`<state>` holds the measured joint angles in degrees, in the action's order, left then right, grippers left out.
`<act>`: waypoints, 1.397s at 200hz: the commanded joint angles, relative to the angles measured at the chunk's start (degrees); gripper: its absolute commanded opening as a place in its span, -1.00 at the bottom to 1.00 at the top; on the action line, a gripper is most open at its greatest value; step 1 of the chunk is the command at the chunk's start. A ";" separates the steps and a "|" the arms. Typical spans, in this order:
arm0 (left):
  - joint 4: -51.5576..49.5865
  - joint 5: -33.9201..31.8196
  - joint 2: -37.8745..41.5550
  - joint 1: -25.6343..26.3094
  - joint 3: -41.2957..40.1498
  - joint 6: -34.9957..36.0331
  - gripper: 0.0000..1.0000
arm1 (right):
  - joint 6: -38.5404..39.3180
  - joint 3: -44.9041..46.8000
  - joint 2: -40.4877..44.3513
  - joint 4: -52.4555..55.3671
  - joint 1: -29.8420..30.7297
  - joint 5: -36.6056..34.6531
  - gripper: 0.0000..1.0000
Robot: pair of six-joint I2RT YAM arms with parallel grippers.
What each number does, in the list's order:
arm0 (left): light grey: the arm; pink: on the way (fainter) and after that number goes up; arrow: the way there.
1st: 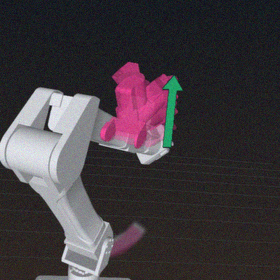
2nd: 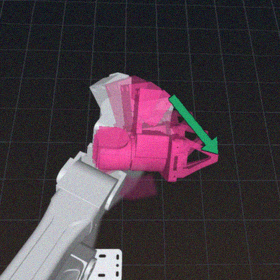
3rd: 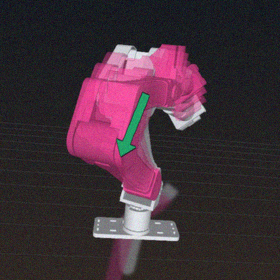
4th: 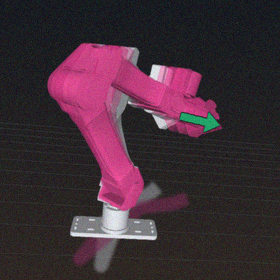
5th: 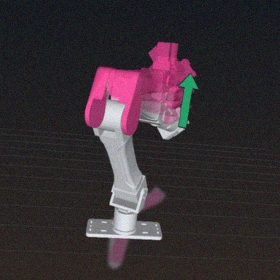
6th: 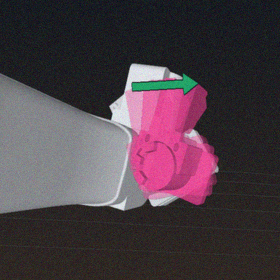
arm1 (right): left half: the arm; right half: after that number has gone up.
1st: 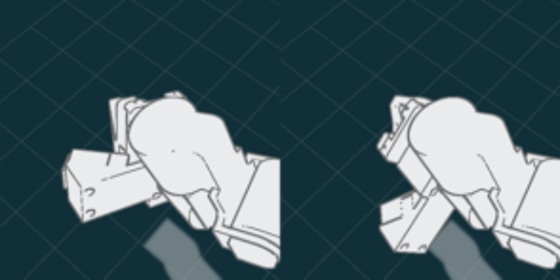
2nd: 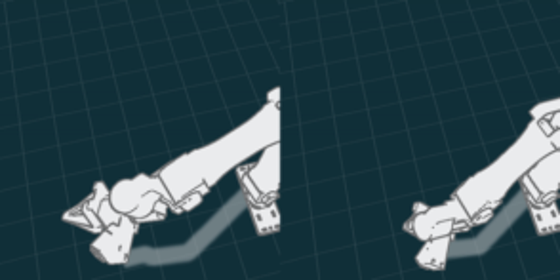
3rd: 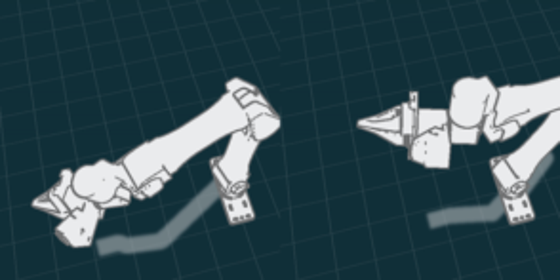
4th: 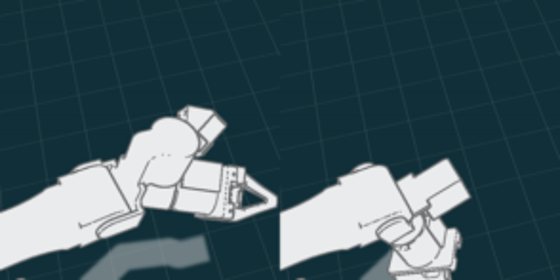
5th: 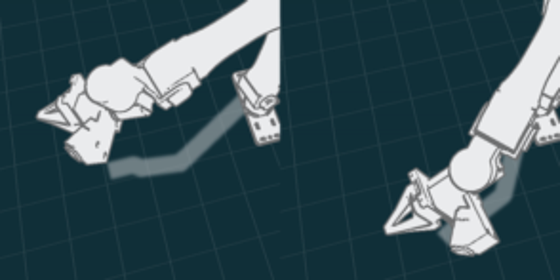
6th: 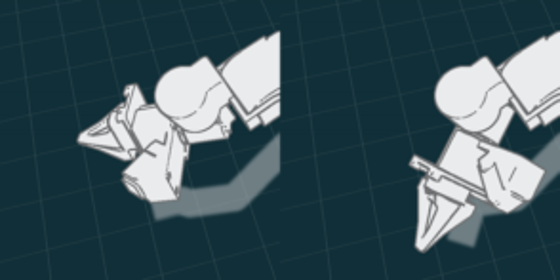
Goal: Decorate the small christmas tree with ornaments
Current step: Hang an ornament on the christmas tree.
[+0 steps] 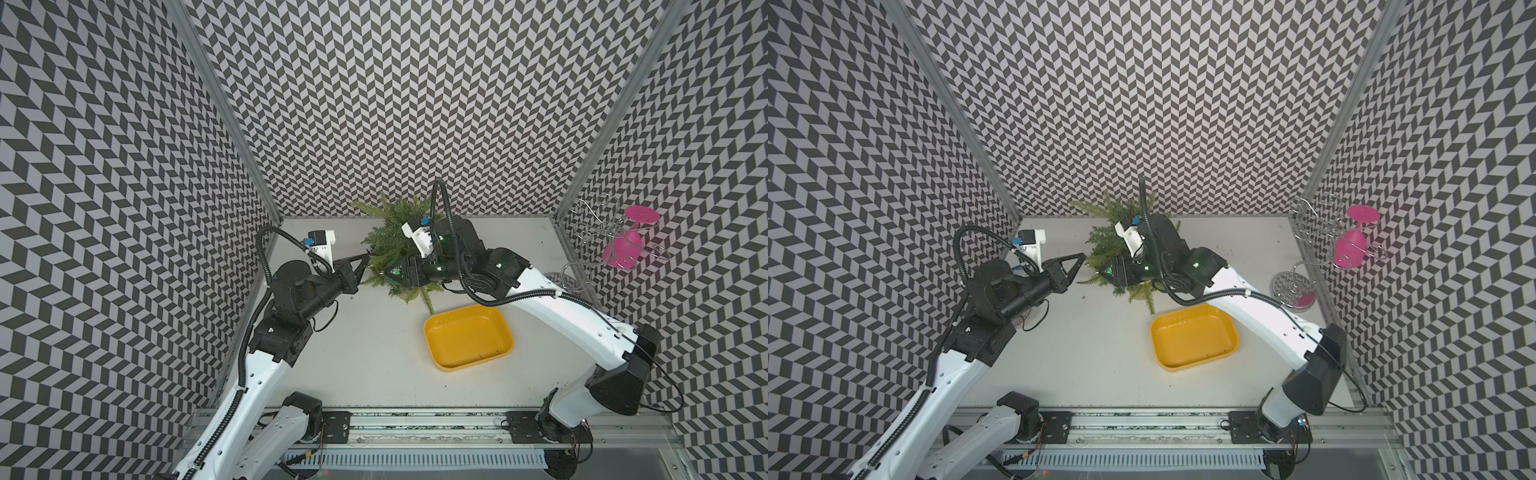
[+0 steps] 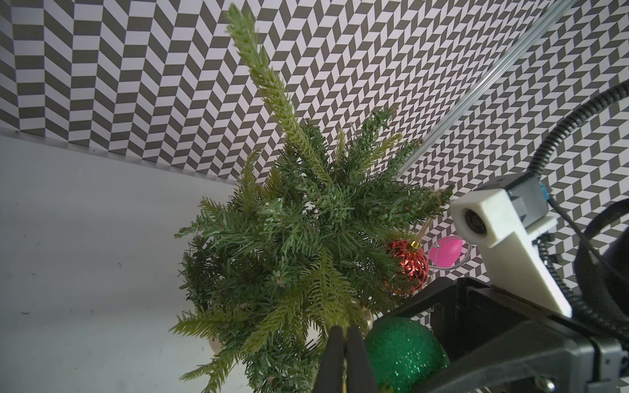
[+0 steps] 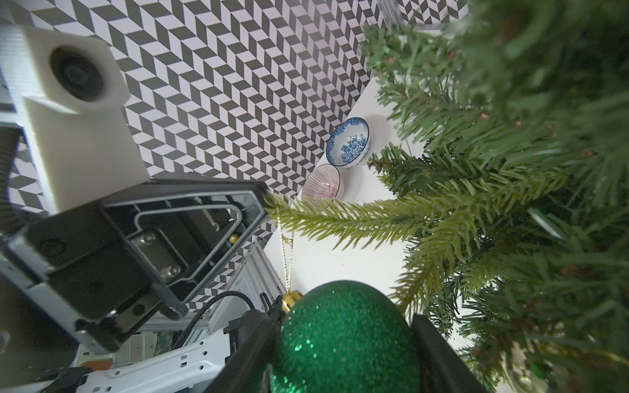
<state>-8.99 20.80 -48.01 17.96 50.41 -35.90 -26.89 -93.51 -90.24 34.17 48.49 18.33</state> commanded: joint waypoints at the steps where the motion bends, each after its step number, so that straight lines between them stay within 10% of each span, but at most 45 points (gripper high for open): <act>1: 2.50 0.72 -0.11 -0.43 2.22 -0.29 -1.00 | -0.49 0.87 1.32 -3.23 0.63 0.96 0.19; 237: 2.11 0.54 0.26 -0.42 2.42 -0.38 -1.00 | -0.92 0.99 3.22 -3.99 1.08 0.10 0.34; 279: 1.55 -0.12 1.51 -0.39 1.30 -0.58 -0.68 | -0.61 2.09 6.43 -3.60 1.07 -1.70 0.34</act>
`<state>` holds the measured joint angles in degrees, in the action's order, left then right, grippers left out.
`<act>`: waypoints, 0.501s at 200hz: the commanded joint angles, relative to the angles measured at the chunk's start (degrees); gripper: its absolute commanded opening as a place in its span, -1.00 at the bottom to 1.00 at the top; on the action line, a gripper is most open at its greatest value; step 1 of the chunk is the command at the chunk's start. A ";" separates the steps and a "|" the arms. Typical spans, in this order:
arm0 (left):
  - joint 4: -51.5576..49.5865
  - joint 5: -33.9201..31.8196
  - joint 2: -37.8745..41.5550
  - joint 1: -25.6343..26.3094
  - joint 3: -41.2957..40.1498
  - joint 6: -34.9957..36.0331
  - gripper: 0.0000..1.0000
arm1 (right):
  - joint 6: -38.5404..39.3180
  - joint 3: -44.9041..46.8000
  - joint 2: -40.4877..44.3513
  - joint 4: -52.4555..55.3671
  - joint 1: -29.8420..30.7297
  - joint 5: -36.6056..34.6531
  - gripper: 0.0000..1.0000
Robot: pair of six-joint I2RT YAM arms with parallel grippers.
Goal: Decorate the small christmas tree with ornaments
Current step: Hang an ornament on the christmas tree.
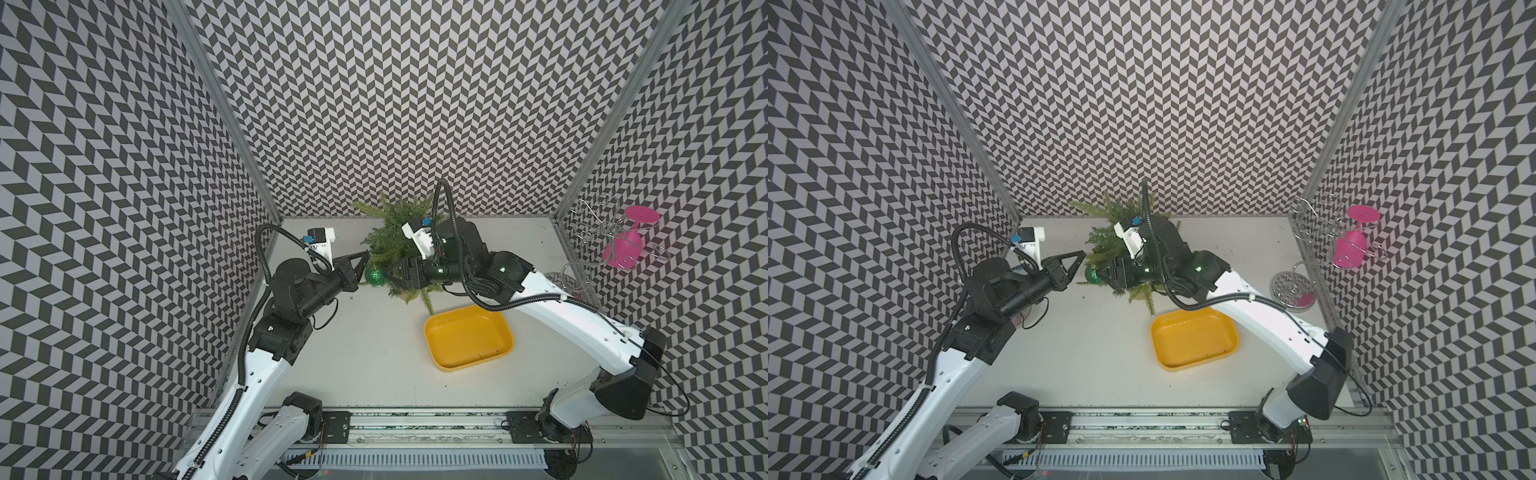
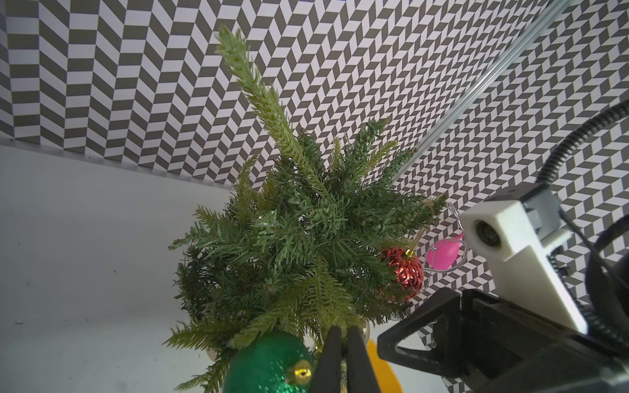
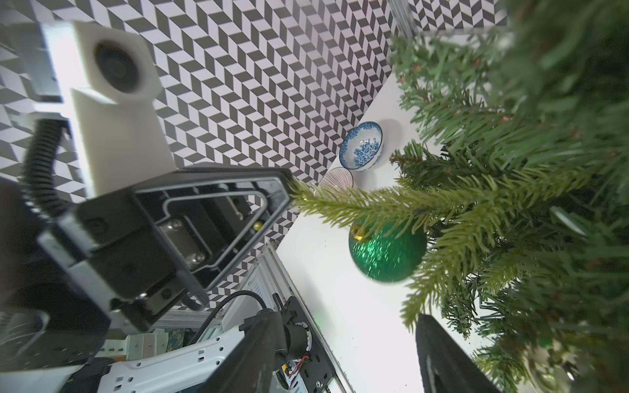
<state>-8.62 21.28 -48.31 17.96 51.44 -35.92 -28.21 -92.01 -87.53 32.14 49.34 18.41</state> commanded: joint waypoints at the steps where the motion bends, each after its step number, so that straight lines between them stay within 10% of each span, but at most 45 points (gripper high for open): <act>1: 1.12 -0.61 1.86 -0.38 0.26 -0.56 -0.68 | 0.65 0.64 3.79 -1.56 0.22 -1.84 0.34; 100: -1.42 -2.24 4.74 -0.38 -0.73 -0.59 -0.35 | 0.61 3.54 9.33 -0.38 -0.30 -4.88 0.34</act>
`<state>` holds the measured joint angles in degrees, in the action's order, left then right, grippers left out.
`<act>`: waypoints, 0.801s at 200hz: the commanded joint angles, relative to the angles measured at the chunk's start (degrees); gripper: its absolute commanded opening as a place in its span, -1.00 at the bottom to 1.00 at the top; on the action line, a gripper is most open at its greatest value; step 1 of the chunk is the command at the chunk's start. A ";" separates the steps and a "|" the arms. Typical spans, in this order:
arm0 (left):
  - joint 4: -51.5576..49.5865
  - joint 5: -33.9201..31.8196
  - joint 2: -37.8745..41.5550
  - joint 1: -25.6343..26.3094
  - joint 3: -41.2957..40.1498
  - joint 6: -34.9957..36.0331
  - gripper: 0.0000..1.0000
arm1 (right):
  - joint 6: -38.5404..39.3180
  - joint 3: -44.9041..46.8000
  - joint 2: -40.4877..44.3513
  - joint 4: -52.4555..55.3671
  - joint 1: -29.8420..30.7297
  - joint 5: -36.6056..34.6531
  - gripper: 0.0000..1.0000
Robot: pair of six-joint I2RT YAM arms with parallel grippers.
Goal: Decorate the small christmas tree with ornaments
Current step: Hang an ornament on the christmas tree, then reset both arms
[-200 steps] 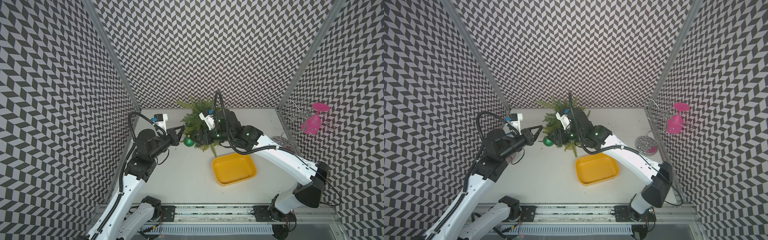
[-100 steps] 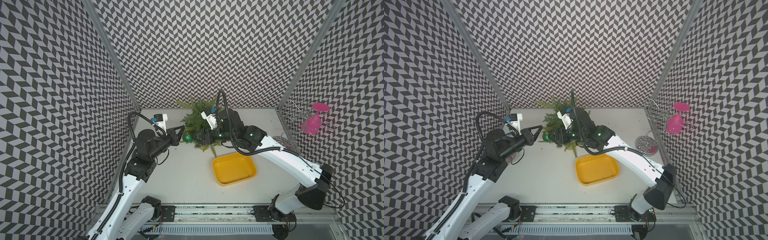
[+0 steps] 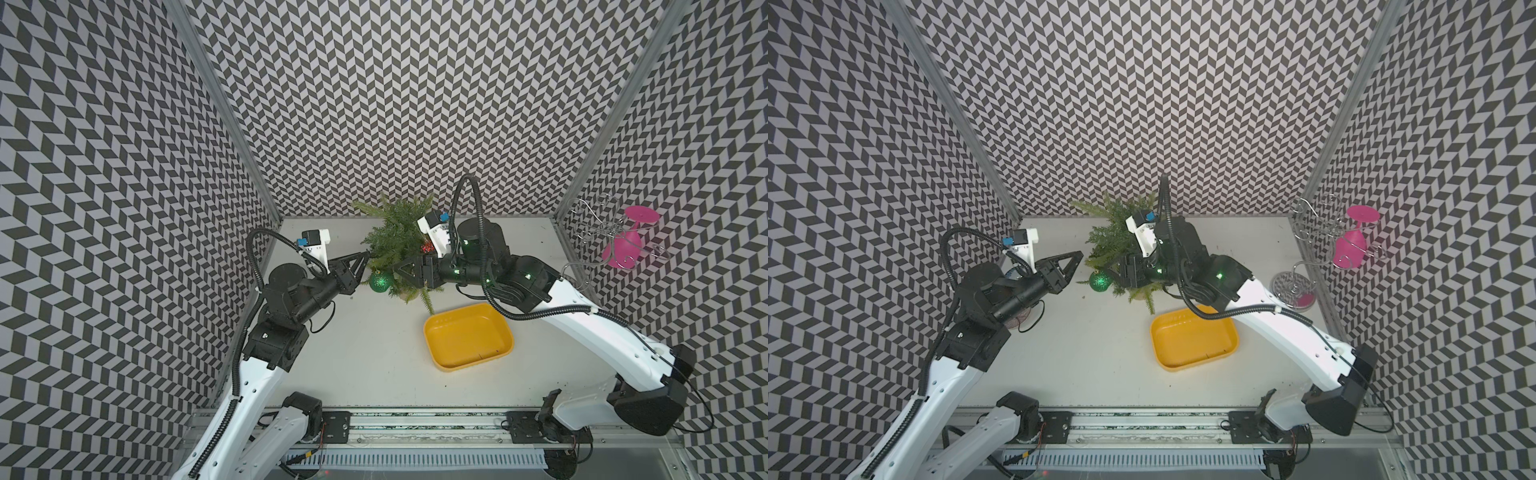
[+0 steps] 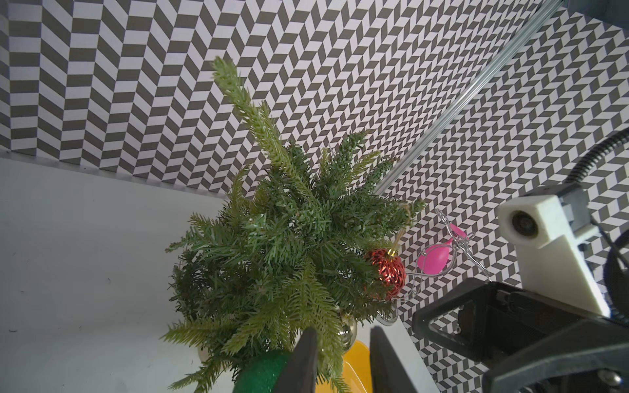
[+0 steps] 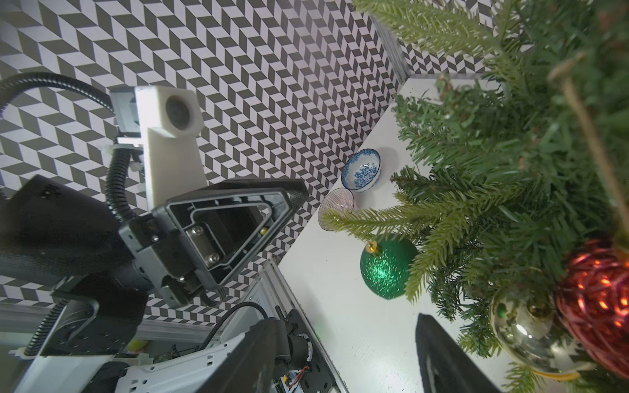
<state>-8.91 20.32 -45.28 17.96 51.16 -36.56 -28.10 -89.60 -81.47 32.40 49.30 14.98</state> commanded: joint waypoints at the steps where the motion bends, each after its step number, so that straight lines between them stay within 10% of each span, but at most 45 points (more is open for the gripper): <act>1: -1.13 -1.31 1.74 -0.38 -0.44 0.02 -0.35 | 0.50 1.20 3.35 -0.61 -0.26 -1.45 0.34; 106: -10.63 0.01 7.62 -0.38 -3.76 0.33 -0.02 | 1.89 13.93 18.04 5.43 -6.90 -4.60 0.54; 160: -17.89 -4.22 10.03 -0.44 -8.17 -0.02 0.46 | 2.63 20.87 24.63 9.07 -14.65 -9.50 0.90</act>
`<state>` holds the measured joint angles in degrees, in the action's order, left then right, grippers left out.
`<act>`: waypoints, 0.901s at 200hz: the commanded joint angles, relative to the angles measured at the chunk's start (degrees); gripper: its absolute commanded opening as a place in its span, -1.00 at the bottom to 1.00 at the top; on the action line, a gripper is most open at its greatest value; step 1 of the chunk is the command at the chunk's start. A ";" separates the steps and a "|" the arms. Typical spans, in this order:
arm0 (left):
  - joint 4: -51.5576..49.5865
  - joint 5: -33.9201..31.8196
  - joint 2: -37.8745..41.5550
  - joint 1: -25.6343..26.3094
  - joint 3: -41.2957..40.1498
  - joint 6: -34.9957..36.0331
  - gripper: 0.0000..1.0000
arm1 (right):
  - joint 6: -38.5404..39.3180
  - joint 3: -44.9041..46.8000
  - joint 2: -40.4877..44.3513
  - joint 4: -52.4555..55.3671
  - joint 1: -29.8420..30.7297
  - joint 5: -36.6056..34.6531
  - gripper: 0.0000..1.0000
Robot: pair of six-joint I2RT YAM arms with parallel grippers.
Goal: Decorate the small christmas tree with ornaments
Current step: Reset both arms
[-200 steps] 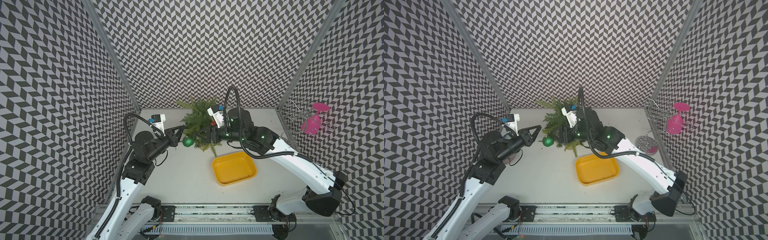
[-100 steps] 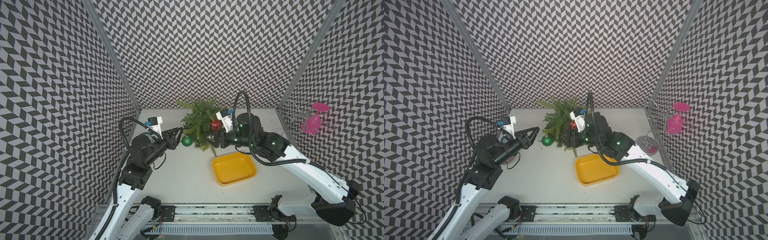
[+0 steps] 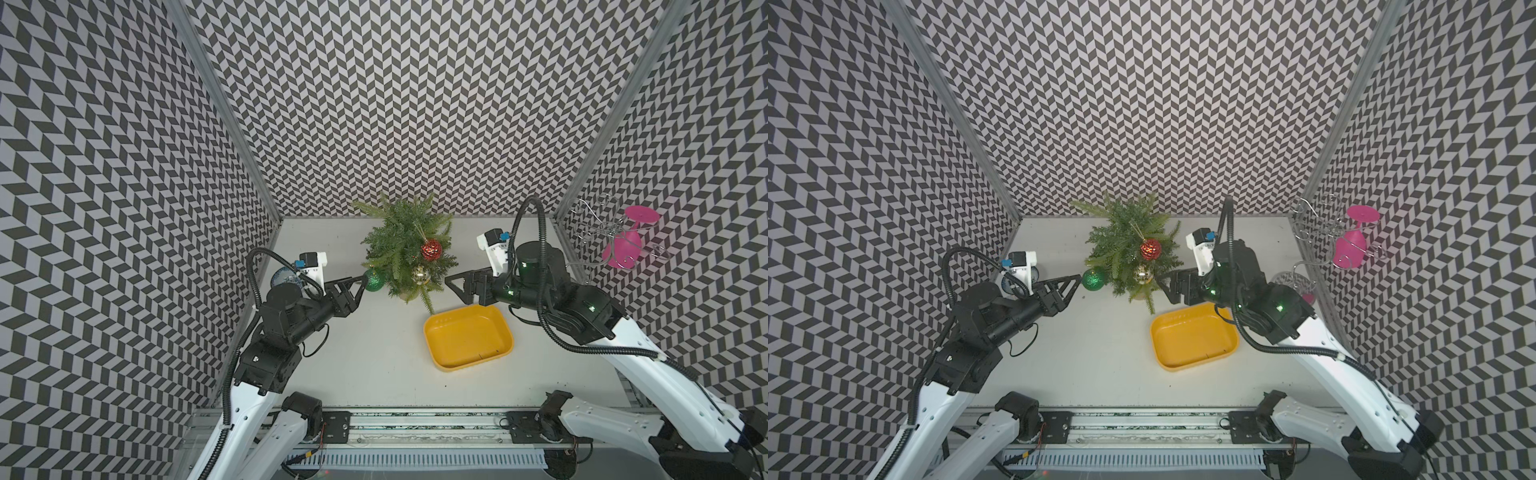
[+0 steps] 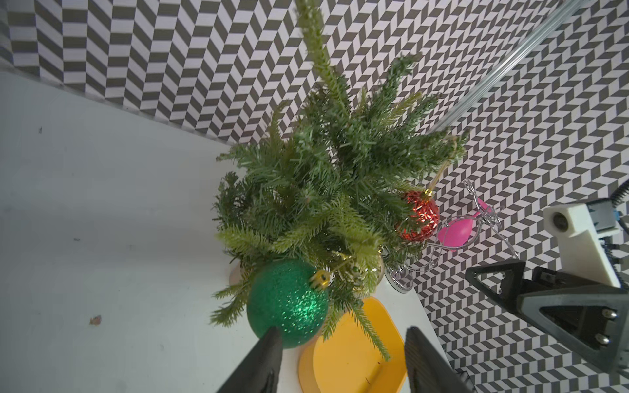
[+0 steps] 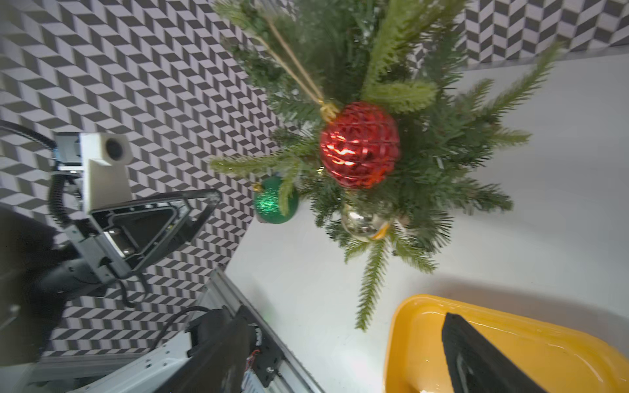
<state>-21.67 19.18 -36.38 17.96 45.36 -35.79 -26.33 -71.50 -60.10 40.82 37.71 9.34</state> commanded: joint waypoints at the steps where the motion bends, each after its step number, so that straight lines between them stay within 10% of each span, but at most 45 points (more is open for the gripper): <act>1: -5.13 -3.26 1.14 -0.41 -2.56 -0.87 0.48 | 0.85 2.95 3.37 0.62 -3.21 -4.10 0.90; 13: -5.60 -5.33 0.93 -0.38 -3.92 -1.34 0.98 | 0.93 5.17 4.96 0.04 -4.92 -7.34 0.99; 126: 0.25 -22.63 -12.50 -6.09 -6.05 2.83 0.99 | -3.52 27.70 3.36 -23.64 -21.19 -25.94 0.99; 180: 17.89 -36.08 -16.78 -11.40 -12.38 11.86 0.98 | 2.94 39.15 3.05 -44.79 -22.31 -50.77 0.99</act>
<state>-14.70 -7.81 -51.46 8.29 35.24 -30.04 -27.40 -36.34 -57.47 11.66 15.81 -26.70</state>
